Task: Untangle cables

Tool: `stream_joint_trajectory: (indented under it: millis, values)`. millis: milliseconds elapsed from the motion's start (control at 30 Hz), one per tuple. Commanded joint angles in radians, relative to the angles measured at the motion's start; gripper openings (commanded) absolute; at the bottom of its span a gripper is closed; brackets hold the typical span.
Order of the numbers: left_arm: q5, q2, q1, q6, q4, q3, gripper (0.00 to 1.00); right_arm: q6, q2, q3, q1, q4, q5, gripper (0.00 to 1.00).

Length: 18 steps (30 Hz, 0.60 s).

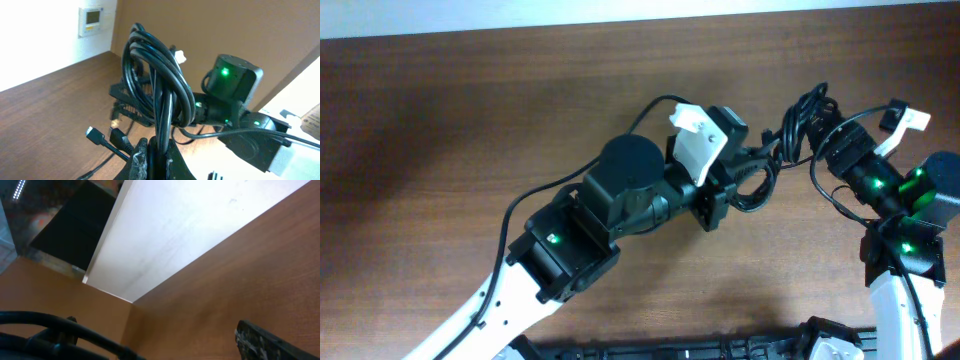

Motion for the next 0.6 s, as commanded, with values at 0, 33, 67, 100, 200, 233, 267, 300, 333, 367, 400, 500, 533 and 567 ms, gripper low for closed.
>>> stream_joint_trajectory:
  millis: [0,33,67,100,200,233,267,300,333,367,400,500,533,567]
  values:
    - [0.007,-0.044,0.044,0.018,0.013,0.025,0.00,-0.072,0.002,0.002,-0.011,-0.002,-0.100,0.98]
    - [0.002,-0.043,0.062,0.031,0.009,0.025,0.00,-0.098,0.002,0.002,-0.011,-0.002,-0.152,0.98]
    - [-0.007,-0.043,0.075,0.045,0.004,0.025,0.00,-0.117,0.002,0.002,-0.011,-0.002,-0.188,0.98]
    - [-0.012,-0.043,0.084,0.061,0.001,0.025,0.00,-0.143,0.002,0.002,-0.011,0.001,-0.240,0.98]
    - [-0.012,-0.043,0.111,0.152,-0.006,0.025,0.00,-0.192,0.002,0.002,-0.011,0.023,-0.392,0.98]
    - [-0.011,-0.043,0.116,0.196,-0.010,0.025,0.00,-0.195,0.002,0.002,-0.011,0.040,-0.440,0.98]
    - [-0.011,-0.043,0.117,0.233,-0.016,0.025,0.00,-0.195,0.002,0.002,-0.011,0.063,-0.483,0.99]
    - [-0.011,-0.043,0.118,0.277,-0.023,0.025,0.00,-0.195,0.002,0.002,-0.011,0.087,-0.523,0.99]
    - [-0.012,-0.043,0.118,0.309,-0.029,0.025,0.00,-0.194,0.002,0.002,-0.011,0.106,-0.552,0.99]
    - [-0.012,-0.043,0.118,0.352,-0.037,0.025,0.00,-0.194,0.002,0.002,-0.011,0.119,-0.577,0.99]
    - [-0.013,-0.043,0.118,0.395,-0.044,0.025,0.00,-0.194,0.002,0.002,-0.011,0.119,-0.597,0.99]
    - [-0.013,-0.043,0.118,0.487,-0.059,0.025,0.00,-0.194,0.002,0.002,-0.011,0.118,-0.616,0.99]
    - [-0.024,-0.043,0.118,0.533,-0.071,0.025,0.00,-0.193,0.002,0.002,-0.011,0.118,-0.617,0.99]
    - [-0.054,-0.043,0.118,0.556,-0.081,0.025,0.00,-0.194,0.002,0.002,-0.011,0.119,-0.616,0.99]
